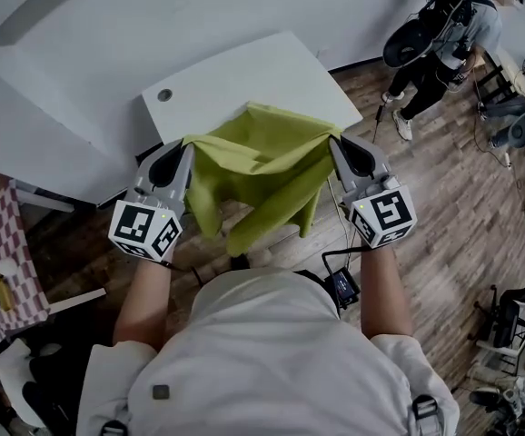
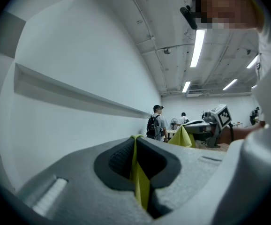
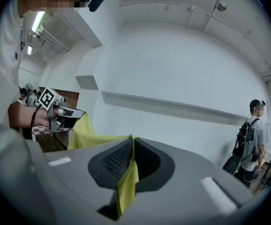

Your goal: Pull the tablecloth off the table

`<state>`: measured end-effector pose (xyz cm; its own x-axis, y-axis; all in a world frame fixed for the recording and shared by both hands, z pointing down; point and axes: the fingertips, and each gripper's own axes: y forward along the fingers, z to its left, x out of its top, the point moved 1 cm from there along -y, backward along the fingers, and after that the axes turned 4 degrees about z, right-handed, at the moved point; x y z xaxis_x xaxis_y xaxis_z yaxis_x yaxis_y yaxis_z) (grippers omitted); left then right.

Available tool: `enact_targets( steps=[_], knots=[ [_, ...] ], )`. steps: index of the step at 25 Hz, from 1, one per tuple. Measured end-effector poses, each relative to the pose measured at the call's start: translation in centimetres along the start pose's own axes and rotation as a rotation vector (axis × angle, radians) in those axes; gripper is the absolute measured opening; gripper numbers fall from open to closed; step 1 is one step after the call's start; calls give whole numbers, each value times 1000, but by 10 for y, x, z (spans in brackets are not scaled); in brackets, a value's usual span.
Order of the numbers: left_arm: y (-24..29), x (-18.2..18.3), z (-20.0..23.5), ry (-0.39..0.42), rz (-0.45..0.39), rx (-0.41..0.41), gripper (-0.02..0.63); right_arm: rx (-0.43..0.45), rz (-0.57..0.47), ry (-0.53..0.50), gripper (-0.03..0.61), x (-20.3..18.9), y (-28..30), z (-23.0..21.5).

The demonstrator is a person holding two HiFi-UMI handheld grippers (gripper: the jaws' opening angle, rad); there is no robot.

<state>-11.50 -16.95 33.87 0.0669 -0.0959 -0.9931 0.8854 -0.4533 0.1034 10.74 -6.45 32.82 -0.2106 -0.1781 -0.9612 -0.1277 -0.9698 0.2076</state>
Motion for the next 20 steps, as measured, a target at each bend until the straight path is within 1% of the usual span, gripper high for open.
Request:
enact_targets(
  steps=[5, 11, 20],
  knots=[
    [-13, 5, -44, 15, -5, 26, 5, 38, -26, -4, 14, -3, -40, 1],
    [-23, 4, -106, 22, -14, 69, 5, 101, -47, -11, 14, -15, -90, -6],
    [-34, -7, -207, 31, -9, 130, 6, 171, -85, -4, 15, -47, -175, -19]
  ],
)
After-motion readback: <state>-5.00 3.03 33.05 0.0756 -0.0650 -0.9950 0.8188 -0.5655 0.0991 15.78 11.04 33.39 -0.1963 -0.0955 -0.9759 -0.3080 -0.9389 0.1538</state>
